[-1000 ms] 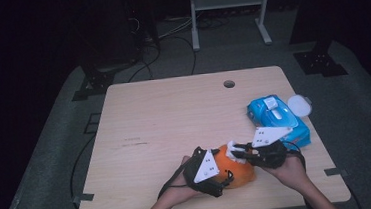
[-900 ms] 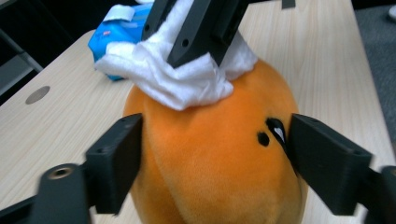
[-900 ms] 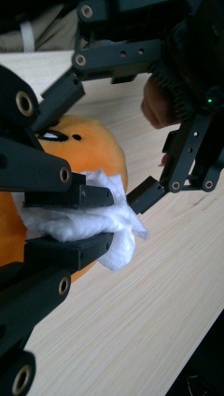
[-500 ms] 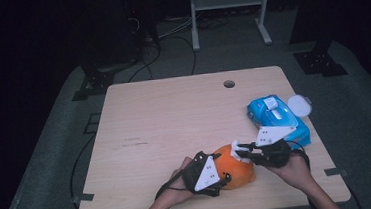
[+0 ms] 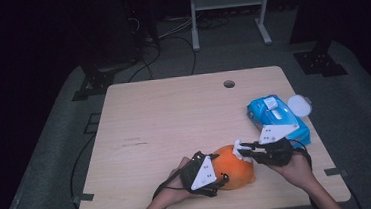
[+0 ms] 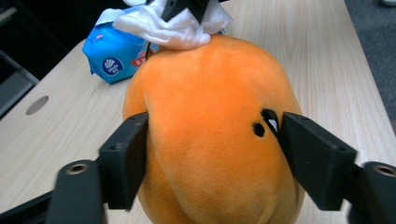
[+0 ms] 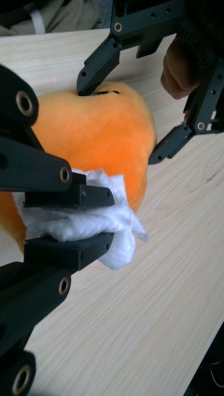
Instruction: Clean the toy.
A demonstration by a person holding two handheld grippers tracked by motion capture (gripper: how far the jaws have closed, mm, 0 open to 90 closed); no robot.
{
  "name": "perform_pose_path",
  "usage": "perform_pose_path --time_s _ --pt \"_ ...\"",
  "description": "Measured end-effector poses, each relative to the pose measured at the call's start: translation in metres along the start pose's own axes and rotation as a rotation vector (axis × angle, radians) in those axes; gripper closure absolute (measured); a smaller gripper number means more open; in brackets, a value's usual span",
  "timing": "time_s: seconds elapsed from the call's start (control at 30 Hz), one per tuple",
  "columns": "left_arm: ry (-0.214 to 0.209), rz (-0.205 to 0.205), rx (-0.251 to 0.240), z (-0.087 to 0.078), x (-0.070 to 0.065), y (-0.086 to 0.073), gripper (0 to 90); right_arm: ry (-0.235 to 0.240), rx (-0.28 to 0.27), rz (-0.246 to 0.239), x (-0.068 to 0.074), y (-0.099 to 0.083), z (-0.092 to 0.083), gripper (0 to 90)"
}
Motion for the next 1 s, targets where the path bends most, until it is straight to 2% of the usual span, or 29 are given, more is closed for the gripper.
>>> perform_pose_path --time_s 0.03,0.07,0.1,0.17,0.2,0.23,0.33,0.53,0.6,0.7,0.77,0.8,0.87,1.0 --pt "0.001 -0.01 -0.004 0.0 0.001 0.003 16.5 -0.007 0.004 -0.004 0.002 0.0 0.001 76.6" --pt "0.013 -0.009 -0.028 -0.001 0.002 0.009 13.4 -0.011 -0.001 -0.01 0.004 0.002 0.003 76.6" --pt "0.015 -0.005 -0.038 -0.001 0.002 0.012 12.9 0.007 -0.008 -0.012 0.009 0.005 0.005 76.6" --pt "0.022 0.028 -0.013 0.002 -0.001 0.012 15.6 0.037 -0.009 -0.024 0.018 0.009 0.009 76.6" --pt "0.027 0.045 0.003 0.002 -0.002 0.009 19.5 0.034 -0.006 -0.034 0.02 0.01 0.01 76.6" --pt "0.019 0.026 0.0 0.001 -0.001 0.007 22.6 0.028 0.004 -0.049 0.022 0.01 0.011 76.6" --pt "0.007 -0.013 -0.012 0.0 0.001 0.002 26.2 0.032 0.004 -0.033 0.017 0.007 0.009 76.6" --pt "0.005 -0.071 0.003 -0.003 0.008 -0.009 26.8 0.007 0.013 -0.012 0.006 -0.005 0.0 76.6" --pt "0.001 -0.066 -0.004 -0.003 0.008 -0.007 25.8 0.008 0.011 -0.014 0.008 -0.005 0.001 76.6" --pt "0.0 -0.046 -0.028 -0.002 0.006 0.001 18.3 0.02 0.011 -0.037 0.018 0.0 0.006 76.6" --pt "0.004 -0.029 -0.018 -0.001 0.004 0.0 18.6 0.035 0.013 -0.048 0.024 0.002 0.009 76.6" --pt "0.005 -0.03 -0.011 -0.001 0.005 -0.002 21.7 0.035 0.016 -0.059 0.026 0.003 0.01 76.6" --pt "0.003 -0.063 0.001 -0.003 0.009 -0.007 25.8 0.03 0.019 -0.061 0.024 0.003 0.01 76.6" --pt "0.003 -0.12 -0.004 -0.005 0.014 -0.016 27.5 0.026 0.02 -0.026 0.013 -0.002 0.007 76.6"
Point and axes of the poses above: each handheld gripper's, and its own axes: z roughly forward along the jaws, y roughly out of its top, x roughly to its left, the point moved 9 cm from there along z, roughly forward along the jaws, and after that the axes turned 13 degrees about z, right-handed, at the moved point
